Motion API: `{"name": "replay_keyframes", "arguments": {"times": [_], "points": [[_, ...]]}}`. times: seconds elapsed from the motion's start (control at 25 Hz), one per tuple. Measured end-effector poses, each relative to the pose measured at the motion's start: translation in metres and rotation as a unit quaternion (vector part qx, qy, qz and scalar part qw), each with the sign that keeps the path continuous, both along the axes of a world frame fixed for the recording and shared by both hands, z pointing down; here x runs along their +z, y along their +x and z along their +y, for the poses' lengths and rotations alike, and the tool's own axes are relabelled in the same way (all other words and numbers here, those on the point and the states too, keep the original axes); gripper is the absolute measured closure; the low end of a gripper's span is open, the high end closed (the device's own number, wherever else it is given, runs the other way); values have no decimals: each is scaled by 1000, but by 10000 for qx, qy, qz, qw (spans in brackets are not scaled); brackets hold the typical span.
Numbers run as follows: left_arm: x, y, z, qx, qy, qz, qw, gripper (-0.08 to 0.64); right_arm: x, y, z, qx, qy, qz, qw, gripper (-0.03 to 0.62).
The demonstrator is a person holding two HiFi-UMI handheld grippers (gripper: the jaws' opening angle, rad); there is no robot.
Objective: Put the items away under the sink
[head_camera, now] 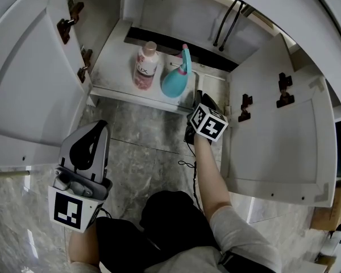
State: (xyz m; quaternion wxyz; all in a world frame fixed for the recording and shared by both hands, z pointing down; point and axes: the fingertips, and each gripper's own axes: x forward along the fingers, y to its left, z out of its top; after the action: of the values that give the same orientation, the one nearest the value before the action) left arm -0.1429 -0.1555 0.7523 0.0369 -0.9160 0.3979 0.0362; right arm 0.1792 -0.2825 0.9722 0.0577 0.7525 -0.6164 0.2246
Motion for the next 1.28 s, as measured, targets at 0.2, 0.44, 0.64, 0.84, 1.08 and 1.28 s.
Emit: {"name": "replay_keyframes", "arguments": {"times": [0.2, 0.44, 0.64, 0.84, 1.08, 1.28], "points": [[5, 3, -3, 83, -26, 15, 10000, 560, -16, -7, 10, -78, 270, 251, 9993, 540], [17, 14, -9, 203, -164, -64, 9996, 560, -40, -26, 27, -415, 678, 418, 9960, 581], [12, 20, -17, 220, -377, -23, 9990, 560, -73, -47, 46, -754, 966, 490, 9913, 581], [-2, 26, -19, 253, -643, -194, 9974, 560, -121, -61, 69, -967, 1173, 662, 9862, 581], [-44, 25, -13, 175, -801, -292, 9962, 560, -183, -84, 96, -1276, 1230, 903, 9800, 581], [-102, 25, -1, -15, -775, -156, 9969, 560, -245, -90, 119, -1374, 1240, 821, 9793, 581]]}}
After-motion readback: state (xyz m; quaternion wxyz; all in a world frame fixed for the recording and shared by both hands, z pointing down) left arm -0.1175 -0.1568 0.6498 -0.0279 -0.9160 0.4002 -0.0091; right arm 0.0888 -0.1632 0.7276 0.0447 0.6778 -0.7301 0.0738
